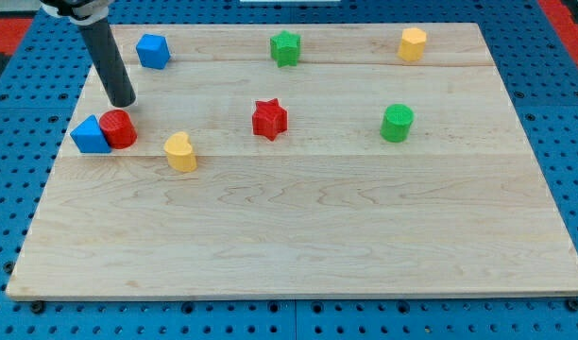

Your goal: Make a diagonal line with the green circle and the red star

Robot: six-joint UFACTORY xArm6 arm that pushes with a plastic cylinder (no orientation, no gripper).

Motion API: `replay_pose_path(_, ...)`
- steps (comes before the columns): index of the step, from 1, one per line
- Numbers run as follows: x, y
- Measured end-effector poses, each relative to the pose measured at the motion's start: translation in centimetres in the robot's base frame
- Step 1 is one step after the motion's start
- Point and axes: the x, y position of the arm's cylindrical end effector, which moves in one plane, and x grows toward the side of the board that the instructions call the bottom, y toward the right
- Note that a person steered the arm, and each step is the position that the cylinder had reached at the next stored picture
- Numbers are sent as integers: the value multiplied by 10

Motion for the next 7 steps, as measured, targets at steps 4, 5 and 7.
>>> replay_pose_path(4, 78, 6)
replay_pose_path(5, 111, 43)
replay_pose_path(7, 131, 105)
